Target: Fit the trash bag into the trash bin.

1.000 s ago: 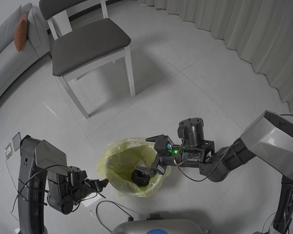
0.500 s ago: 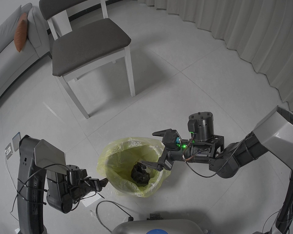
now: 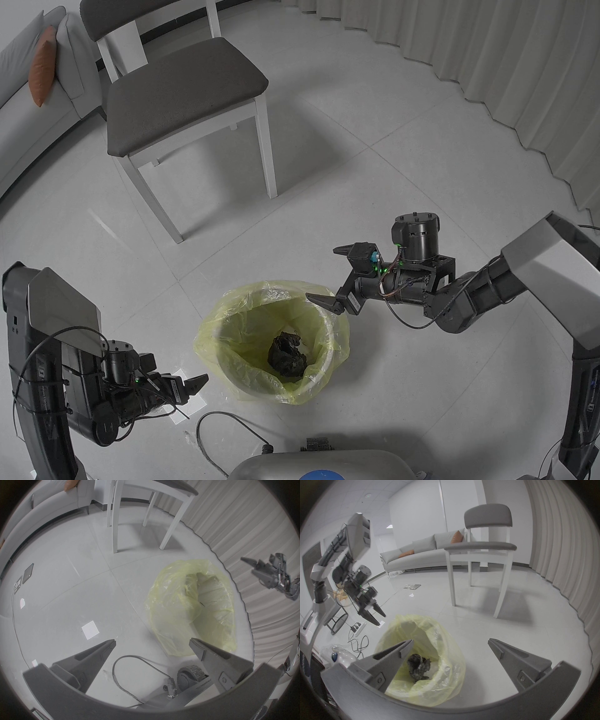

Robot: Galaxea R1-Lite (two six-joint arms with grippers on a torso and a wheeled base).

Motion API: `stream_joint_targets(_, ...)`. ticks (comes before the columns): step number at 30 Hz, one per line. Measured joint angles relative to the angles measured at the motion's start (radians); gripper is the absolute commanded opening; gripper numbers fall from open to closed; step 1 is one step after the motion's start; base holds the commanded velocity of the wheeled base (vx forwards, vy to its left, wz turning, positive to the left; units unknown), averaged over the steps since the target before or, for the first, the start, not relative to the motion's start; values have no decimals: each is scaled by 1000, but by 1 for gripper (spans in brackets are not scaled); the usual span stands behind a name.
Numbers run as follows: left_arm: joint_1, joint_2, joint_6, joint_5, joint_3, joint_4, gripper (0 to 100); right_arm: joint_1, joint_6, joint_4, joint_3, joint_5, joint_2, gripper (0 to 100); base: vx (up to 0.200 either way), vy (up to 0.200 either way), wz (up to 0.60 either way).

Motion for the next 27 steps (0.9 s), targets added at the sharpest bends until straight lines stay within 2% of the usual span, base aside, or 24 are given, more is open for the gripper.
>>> stream_joint_targets(17,43,-162,-10,-5,104,1,100,-39,1,51,-193,1,207,100,0,0,0)
stream_joint_targets(18,44,-164,-10,-5,105,1,100,-40,0,54,-200,1,214,0,0,0,0)
stream_joint_targets(27,46,-169,-13,-7,103,1,100,-58,2,53,-219,1,238,0,0,0,0)
